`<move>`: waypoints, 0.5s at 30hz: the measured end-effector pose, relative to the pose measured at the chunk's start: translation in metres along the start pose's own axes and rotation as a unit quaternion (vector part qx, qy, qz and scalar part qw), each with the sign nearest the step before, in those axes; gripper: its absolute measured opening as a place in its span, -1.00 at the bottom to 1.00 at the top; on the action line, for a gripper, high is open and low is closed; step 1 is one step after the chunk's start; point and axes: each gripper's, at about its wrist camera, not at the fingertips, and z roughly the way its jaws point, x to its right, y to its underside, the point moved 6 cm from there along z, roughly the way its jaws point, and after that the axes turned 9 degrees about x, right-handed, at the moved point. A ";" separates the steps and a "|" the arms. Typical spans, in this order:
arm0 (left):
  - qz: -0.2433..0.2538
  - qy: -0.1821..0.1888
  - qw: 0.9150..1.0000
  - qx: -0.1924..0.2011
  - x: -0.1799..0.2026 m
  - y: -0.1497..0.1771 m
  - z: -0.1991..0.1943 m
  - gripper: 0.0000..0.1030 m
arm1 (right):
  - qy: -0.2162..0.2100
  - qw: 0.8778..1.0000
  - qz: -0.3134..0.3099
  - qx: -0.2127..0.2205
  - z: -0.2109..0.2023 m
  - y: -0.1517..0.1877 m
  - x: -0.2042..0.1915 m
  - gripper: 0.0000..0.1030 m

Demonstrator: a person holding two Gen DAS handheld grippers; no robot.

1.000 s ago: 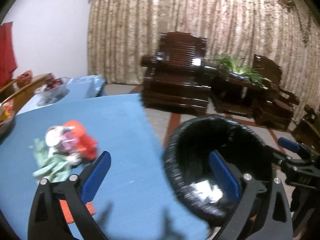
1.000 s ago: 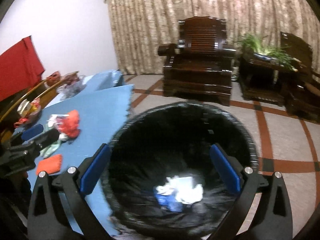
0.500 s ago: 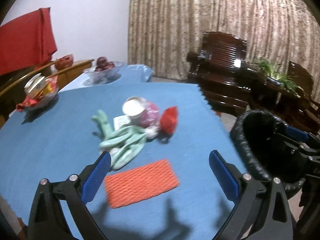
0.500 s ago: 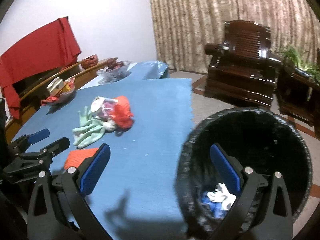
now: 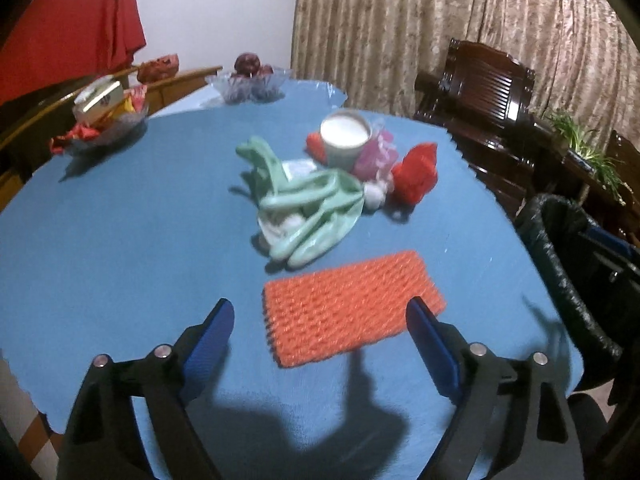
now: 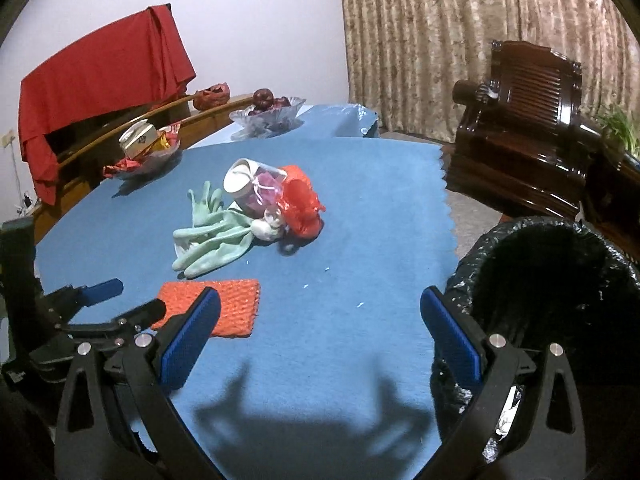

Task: Collect trash
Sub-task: 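Move the left gripper to the orange foam net and grasp it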

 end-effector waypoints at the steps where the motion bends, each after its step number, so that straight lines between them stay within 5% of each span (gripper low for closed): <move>1: 0.000 -0.001 1.000 -0.004 -0.001 0.003 0.003 0.64 | 0.000 1.000 0.000 -0.003 0.002 0.002 0.001 0.89; 15: -0.023 0.018 0.998 -0.049 -0.005 0.023 0.032 0.32 | -0.002 1.000 -0.014 -0.024 0.022 0.014 -0.003 0.89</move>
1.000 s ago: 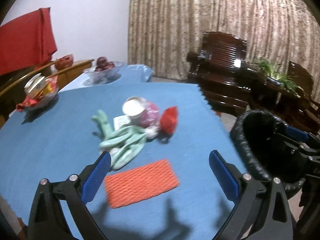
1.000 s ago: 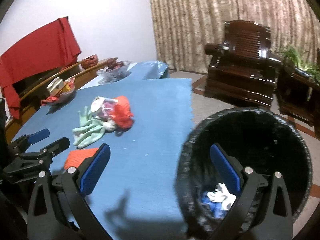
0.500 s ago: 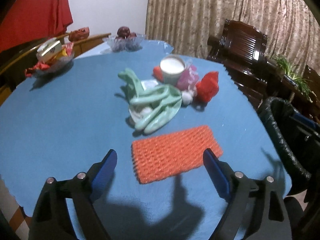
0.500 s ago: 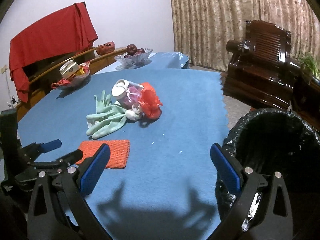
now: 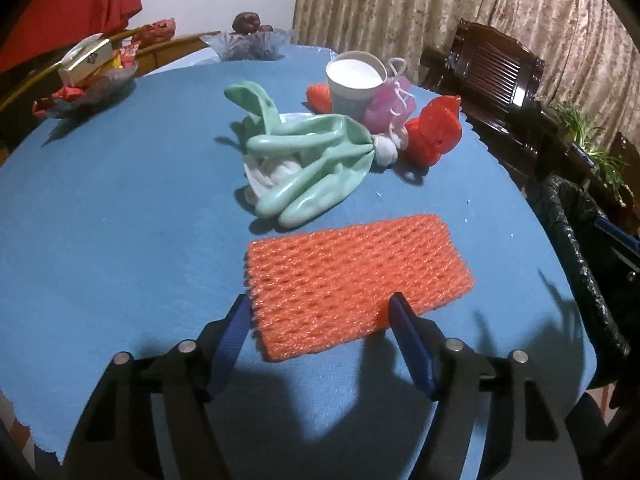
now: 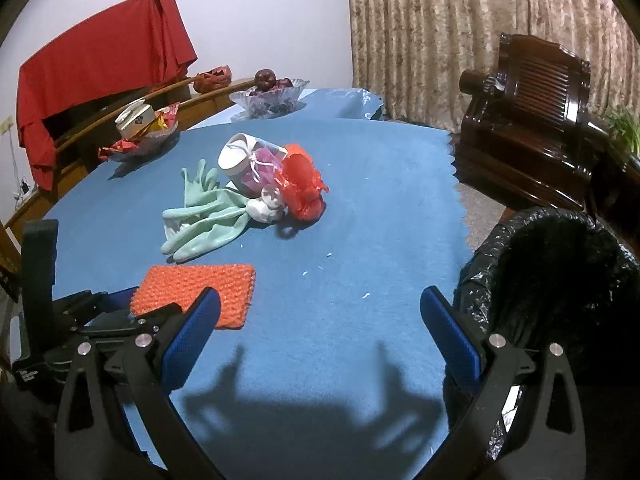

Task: Collect trash
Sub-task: 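Move the left gripper to the orange foam net and grasp it, then grasp the red plastic bag with the right gripper while the left holds the net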

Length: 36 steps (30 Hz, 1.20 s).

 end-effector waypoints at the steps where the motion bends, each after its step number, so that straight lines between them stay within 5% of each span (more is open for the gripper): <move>1: 0.000 0.003 1.000 0.000 0.001 0.000 0.001 0.24 | 0.000 1.000 -0.001 -0.001 0.001 0.000 0.000 0.89; 9: 0.012 0.050 0.999 -0.005 0.020 -0.003 0.001 -0.65 | 0.002 1.000 -0.008 0.000 0.000 -0.001 0.000 0.89; 11: 0.015 0.058 0.998 -0.004 0.025 -0.005 0.000 -0.72 | 0.003 1.000 -0.008 0.001 0.001 -0.003 -0.001 0.89; 29: -0.012 0.047 0.995 0.082 0.007 -0.067 -0.038 -0.76 | -0.005 1.000 0.008 0.030 0.033 -0.048 -0.006 0.88; 36: -0.015 0.029 0.993 0.112 -0.006 -0.092 -0.035 -0.76 | 0.000 1.000 0.009 0.014 0.079 -0.062 -0.006 0.56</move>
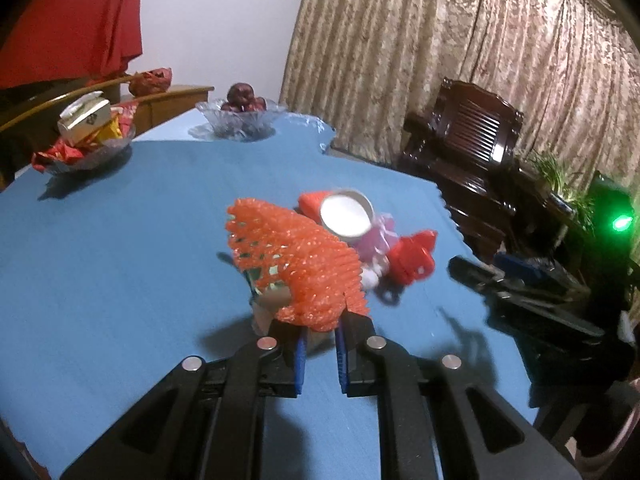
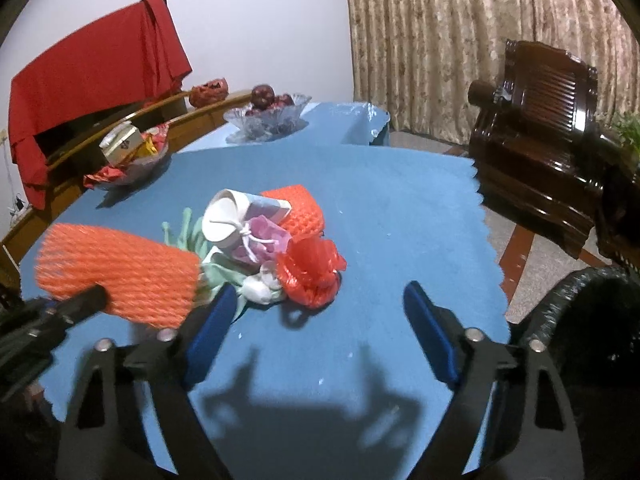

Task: Collect trash
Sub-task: 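Grasp the red plastic bag with the right gripper while the left holds the net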

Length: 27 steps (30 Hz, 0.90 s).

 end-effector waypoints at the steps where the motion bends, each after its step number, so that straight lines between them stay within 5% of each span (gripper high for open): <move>1: -0.001 -0.001 1.000 0.002 -0.002 -0.001 0.001 -0.76 | 0.002 1.000 0.000 -0.003 0.006 0.001 0.000 0.54; 9: -0.009 -0.008 1.000 -0.002 -0.012 -0.002 0.018 -0.76 | -0.002 0.999 -0.007 -0.041 0.052 0.014 -0.007 0.23; 12: -0.010 -0.010 1.000 -0.003 -0.013 -0.001 0.021 -0.76 | -0.013 0.998 -0.003 -0.057 0.065 0.018 -0.008 -0.10; 14: -0.008 -0.010 1.000 -0.002 -0.011 0.000 0.020 -0.76 | -0.029 0.997 0.000 -0.066 0.070 0.021 -0.010 -0.56; 17: -0.005 -0.010 1.000 -0.002 -0.009 -0.001 0.020 -0.76 | -0.037 0.997 0.001 -0.061 0.066 0.021 -0.010 -0.81; 27: 0.007 -0.003 1.000 0.016 0.007 -0.011 0.001 -0.76 | -0.042 0.998 0.027 -0.029 0.016 0.010 0.010 -0.92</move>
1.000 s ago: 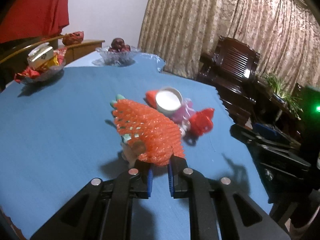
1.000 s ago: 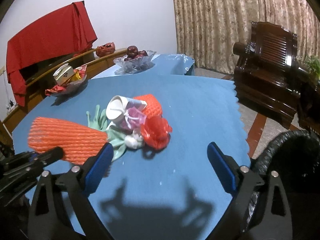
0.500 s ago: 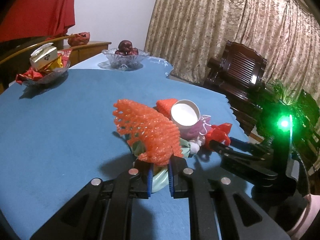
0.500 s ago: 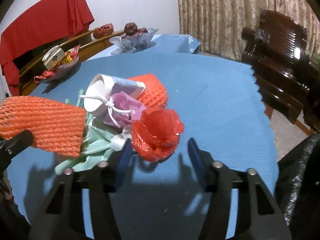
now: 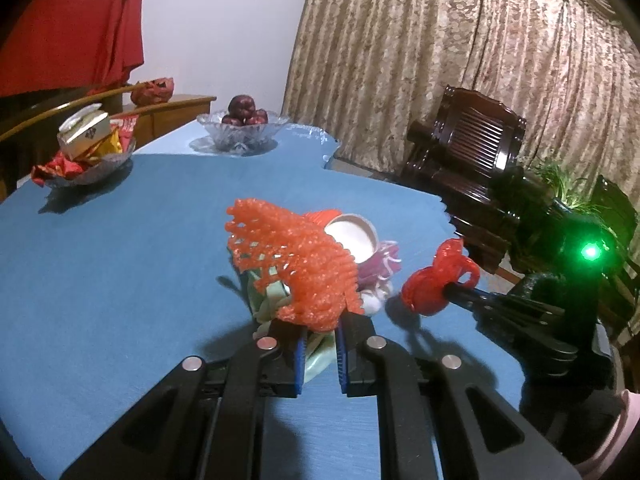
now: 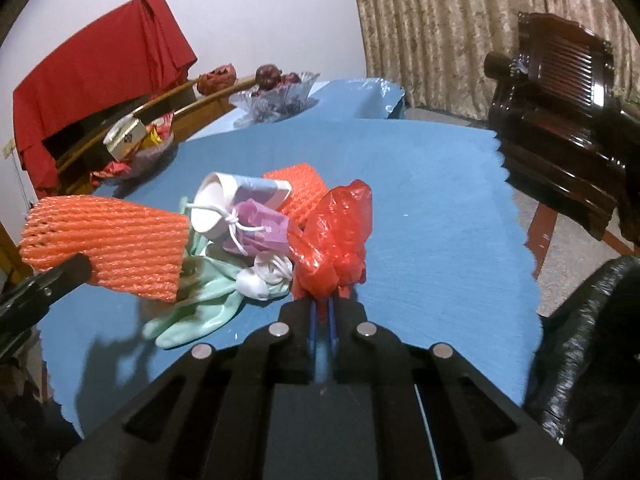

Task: Collect trash
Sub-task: 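Grasp the red plastic bag with the right gripper while the left holds the net, then carry the orange net and red bag over the bin and release both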

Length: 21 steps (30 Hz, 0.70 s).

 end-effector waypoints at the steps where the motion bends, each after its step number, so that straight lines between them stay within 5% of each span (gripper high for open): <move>1: 0.002 0.002 1.000 0.002 0.002 -0.001 -0.003 -0.76 | 0.000 1.000 0.001 0.004 -0.007 -0.001 0.001 -0.92; 21: 0.041 0.069 0.997 0.023 0.085 -0.023 -0.034 -0.76 | 0.026 0.998 -0.001 0.064 -0.128 -0.025 0.029 -0.93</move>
